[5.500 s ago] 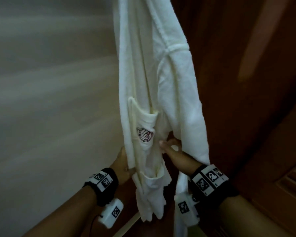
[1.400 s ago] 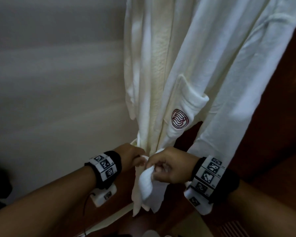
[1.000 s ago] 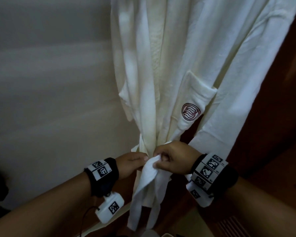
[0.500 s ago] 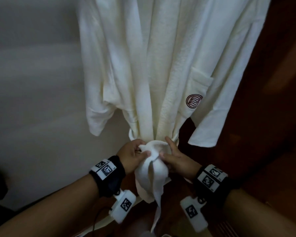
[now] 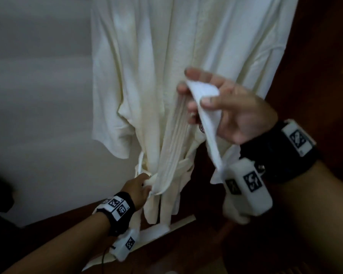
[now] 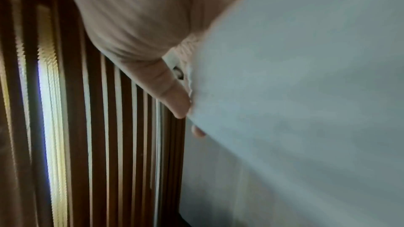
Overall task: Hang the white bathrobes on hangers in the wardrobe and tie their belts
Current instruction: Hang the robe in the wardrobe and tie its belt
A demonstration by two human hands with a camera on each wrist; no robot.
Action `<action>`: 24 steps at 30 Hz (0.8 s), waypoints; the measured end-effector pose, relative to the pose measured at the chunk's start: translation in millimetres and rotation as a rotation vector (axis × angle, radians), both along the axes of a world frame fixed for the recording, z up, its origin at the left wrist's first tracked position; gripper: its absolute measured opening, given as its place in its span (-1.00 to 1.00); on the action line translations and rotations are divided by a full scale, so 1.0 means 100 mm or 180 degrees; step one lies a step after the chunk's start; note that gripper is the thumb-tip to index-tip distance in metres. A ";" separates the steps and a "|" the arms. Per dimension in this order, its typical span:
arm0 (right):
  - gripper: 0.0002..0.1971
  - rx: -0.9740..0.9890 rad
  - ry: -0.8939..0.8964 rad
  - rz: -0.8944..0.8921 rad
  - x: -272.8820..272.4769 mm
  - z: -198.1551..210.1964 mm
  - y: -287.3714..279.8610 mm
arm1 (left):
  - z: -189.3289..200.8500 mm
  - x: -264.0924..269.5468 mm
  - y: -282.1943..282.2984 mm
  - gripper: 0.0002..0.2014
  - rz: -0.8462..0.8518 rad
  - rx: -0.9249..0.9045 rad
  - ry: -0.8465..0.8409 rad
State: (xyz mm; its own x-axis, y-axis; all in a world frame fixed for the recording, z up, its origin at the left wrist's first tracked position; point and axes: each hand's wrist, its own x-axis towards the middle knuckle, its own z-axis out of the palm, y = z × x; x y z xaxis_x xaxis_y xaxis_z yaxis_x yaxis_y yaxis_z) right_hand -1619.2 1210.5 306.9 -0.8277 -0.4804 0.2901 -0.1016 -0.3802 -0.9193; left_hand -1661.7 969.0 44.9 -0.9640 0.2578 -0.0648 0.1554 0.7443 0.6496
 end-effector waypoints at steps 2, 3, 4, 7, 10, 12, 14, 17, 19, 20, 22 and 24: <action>-0.41 0.0022 0.0499 -0.0083 -0.18 0.28 -0.08 | -0.03 0.10 -0.03 -0.65 0.0034 -0.0076 0.0012; -0.41 0.0110 0.0736 -0.0157 -0.27 0.40 -0.13 | -0.02 0.16 -0.04 -0.65 0.0058 -0.0093 -0.0021; -0.42 0.0228 0.0989 -0.0245 -0.35 0.50 -0.20 | -0.01 0.22 -0.05 -0.67 0.0072 -0.0094 -0.0044; -0.48 0.0509 0.1799 -0.0687 -0.57 0.64 -0.42 | 0.06 0.42 -0.06 -0.77 0.0068 -0.0025 0.0175; -0.66 0.1226 0.2559 -0.1732 -0.69 0.45 -0.59 | 0.16 0.63 -0.10 -0.82 0.0314 0.0166 0.0227; -0.74 0.1800 0.2875 -0.2068 -0.73 0.07 -0.62 | 0.22 0.77 -0.15 -0.85 0.0456 0.0509 0.0231; -0.77 0.2697 0.2907 -0.1709 -0.75 -0.48 -0.59 | 0.27 0.90 -0.20 -0.81 0.0571 0.0811 0.0358; -0.71 0.4507 0.2337 -0.0553 -0.63 -1.31 -0.55 | 0.42 1.01 -0.22 -0.79 0.0667 0.1145 0.0492; -0.70 0.4981 0.2096 0.0514 -0.47 -1.69 -0.56 | 0.54 1.03 -0.18 -0.77 0.0527 0.1256 0.0475; -0.70 0.5144 0.1972 0.1052 -0.39 -1.78 -0.57 | 0.59 1.04 -0.15 -0.77 0.0420 0.1206 0.0479; -0.68 0.5381 0.1808 0.1746 -0.36 -1.89 -0.58 | 0.63 1.05 -0.11 -0.79 0.0249 0.1013 0.0559; -0.69 0.5222 0.1483 0.1601 -0.37 -1.85 -0.54 | 0.63 1.05 -0.09 -0.79 0.0209 0.0910 0.0626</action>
State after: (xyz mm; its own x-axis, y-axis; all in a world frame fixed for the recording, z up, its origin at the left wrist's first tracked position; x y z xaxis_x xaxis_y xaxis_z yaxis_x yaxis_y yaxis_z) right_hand -1656.3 1156.3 121.9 -0.5206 -0.6474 -0.5566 -0.6141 0.7369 -0.2827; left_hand -1556.9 960.4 108.2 -0.9660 0.1756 0.1897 0.2560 0.5492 0.7955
